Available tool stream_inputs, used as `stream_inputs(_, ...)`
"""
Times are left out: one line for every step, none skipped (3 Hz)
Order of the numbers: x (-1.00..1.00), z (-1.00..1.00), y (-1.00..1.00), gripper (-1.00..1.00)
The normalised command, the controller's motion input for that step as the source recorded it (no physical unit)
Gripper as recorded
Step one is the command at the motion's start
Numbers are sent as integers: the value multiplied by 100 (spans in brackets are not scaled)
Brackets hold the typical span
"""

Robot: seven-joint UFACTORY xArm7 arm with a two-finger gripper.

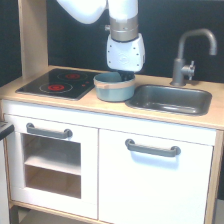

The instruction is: Place the pot in the sink

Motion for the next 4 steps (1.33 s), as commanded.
stream_inputs(17, 100, -28, -100)
stream_inputs(28, 38, -34, -100)
stream_inputs(0, 35, -16, -100)
stream_inputs(3, 56, -39, -100)
